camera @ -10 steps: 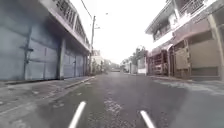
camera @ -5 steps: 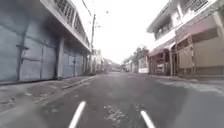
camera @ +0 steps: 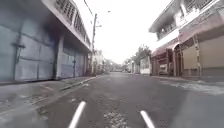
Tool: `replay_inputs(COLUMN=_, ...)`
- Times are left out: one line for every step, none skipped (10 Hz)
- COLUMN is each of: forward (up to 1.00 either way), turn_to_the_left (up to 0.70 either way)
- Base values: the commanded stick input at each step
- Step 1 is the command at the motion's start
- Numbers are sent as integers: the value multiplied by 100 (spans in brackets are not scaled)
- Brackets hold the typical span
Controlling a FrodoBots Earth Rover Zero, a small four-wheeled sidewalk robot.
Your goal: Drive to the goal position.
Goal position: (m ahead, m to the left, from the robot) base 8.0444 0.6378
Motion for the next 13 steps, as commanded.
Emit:
replay_inputs(forward=70, turn_to_the_left=0)
replay_inputs(forward=70, turn_to_the_left=0)
replay_inputs(forward=70, turn_to_the_left=0)
replay_inputs(forward=70, turn_to_the_left=0)
replay_inputs(forward=70, turn_to_the_left=0)
replay_inputs(forward=70, turn_to_the_left=0)
replay_inputs(forward=70, turn_to_the_left=0)
replay_inputs(forward=70, turn_to_the_left=0)
replay_inputs(forward=70, turn_to_the_left=0)
replay_inputs(forward=70, turn_to_the_left=-9)
replay_inputs(forward=70, turn_to_the_left=-27)
replay_inputs(forward=70, turn_to_the_left=-35)
replay_inputs(forward=70, turn_to_the_left=-35)
